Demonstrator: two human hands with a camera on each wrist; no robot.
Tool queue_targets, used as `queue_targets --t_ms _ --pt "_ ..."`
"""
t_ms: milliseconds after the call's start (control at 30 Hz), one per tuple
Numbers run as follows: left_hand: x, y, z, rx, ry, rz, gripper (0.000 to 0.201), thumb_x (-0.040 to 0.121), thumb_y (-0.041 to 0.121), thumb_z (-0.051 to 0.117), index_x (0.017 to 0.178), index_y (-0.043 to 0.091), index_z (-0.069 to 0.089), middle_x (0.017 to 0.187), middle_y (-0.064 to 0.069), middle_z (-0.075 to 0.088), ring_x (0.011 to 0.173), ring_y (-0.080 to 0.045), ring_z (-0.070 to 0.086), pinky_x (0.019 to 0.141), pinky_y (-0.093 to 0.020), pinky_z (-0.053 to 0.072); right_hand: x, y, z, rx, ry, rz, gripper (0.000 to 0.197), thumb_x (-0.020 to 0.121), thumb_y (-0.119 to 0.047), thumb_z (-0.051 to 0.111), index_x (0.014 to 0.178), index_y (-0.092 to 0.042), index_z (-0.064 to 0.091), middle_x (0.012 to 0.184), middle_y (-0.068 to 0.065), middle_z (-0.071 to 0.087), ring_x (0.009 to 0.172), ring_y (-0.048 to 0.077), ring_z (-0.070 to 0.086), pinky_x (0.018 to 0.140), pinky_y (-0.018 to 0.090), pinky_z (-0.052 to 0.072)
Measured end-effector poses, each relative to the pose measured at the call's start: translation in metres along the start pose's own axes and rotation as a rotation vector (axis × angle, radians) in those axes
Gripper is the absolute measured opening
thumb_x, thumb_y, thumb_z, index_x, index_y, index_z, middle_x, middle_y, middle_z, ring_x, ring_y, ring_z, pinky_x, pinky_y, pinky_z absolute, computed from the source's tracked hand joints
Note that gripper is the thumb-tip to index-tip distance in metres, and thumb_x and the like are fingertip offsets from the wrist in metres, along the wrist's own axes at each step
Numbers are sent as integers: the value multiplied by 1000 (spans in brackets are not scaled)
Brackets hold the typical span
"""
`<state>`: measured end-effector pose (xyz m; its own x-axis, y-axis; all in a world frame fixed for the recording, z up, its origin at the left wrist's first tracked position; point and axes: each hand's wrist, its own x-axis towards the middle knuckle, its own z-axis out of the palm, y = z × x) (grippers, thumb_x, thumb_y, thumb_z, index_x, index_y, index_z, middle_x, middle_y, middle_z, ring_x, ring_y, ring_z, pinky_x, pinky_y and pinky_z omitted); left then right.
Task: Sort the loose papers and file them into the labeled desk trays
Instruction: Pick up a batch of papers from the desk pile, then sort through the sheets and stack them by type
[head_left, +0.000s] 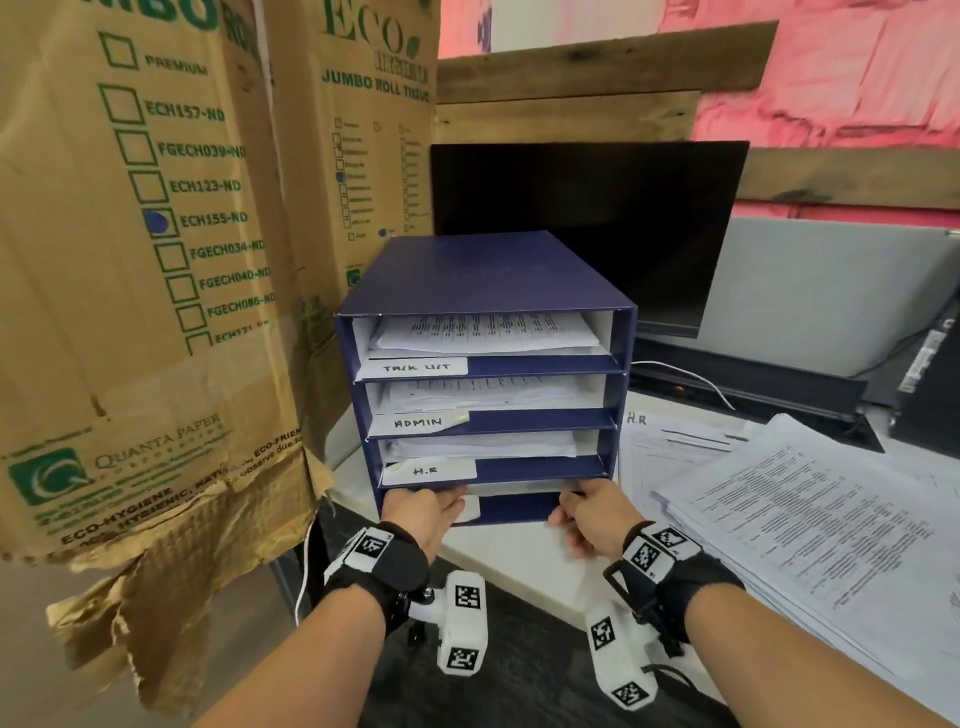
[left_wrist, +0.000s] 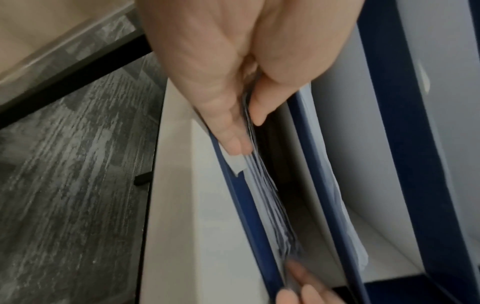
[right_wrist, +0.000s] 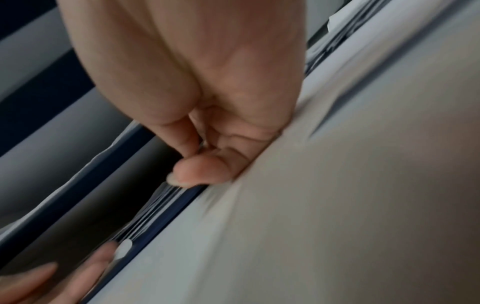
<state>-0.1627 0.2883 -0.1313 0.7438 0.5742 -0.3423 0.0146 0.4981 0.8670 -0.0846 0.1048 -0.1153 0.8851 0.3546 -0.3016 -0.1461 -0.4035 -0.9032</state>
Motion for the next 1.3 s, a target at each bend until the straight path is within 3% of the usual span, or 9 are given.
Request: queue_targets --t_ms 133,267,567,667,867,1000,1167,1233,1300 --pt "-11 3 0 198 35 18 19 91 -12 47 80 3 50 88 -20 60 67 -23 60 68 -32 56 -17 2 -16 -14 -45 14 30 99 -9 43 128 -16 45 81 8 65 45 16 49 38 21 43" --pt "-41 2 13 422 -39 -1 28 92 -11 36 77 8 50 69 -11 46 52 -14 40 39 -18 36 -49 7 -41 -82 -50 3 16 97 -10 46 108 -7 58 80 7 66 48 15 52 41 24 46" --pt "-96 -18 88 1012 -297 195 26 93 2 44 106 6 66 78 -8 62 70 -27 62 58 -26 50 -105 35 -145 -340 204 -44 17 93 -10 48 95 -14 64 81 3 64 58 17 56 47 25 49" --pt "-103 -29 119 1143 -401 247 27 92 5 48 111 5 67 104 -14 68 99 -32 65 77 -29 51 -115 49 -186 -579 313 -21 24 90 -15 49 104 -18 68 101 -1 67 91 19 62 79 28 51" --pt "-96 -58 181 1206 -456 208 30 91 26 57 114 6 60 104 -13 63 99 -34 63 90 -40 53 -137 76 -235 -866 111 94 38 91 -28 46 127 -32 57 140 -11 47 130 17 44 110 32 32" --pt "-91 -66 211 1222 -389 193 64 92 37 56 143 3 35 144 -15 43 130 -30 45 106 -32 36 -146 82 -249 -803 64 34 32 91 -32 53 121 -29 63 135 -10 53 123 12 49 106 26 36" --pt "-84 -74 228 1272 -378 136 30 85 34 66 94 5 62 84 -7 64 87 -27 65 60 -22 47 -145 87 -272 -665 41 53 29 87 -39 58 76 -16 70 84 -6 68 79 11 63 71 23 48" --pt "-79 -81 229 1175 -354 118 24 80 22 72 96 8 62 84 -7 65 74 -26 65 54 -26 51 -142 90 -279 -592 85 71 39 87 -41 58 58 -16 53 58 -5 48 57 11 48 63 26 40" --pt "-79 -85 227 1049 -344 112 25 79 6 72 99 12 58 89 -11 65 67 -27 61 45 -26 50 -138 95 -285 -551 123 42 33 89 -42 57 71 -14 65 71 -9 58 68 7 54 72 24 43"
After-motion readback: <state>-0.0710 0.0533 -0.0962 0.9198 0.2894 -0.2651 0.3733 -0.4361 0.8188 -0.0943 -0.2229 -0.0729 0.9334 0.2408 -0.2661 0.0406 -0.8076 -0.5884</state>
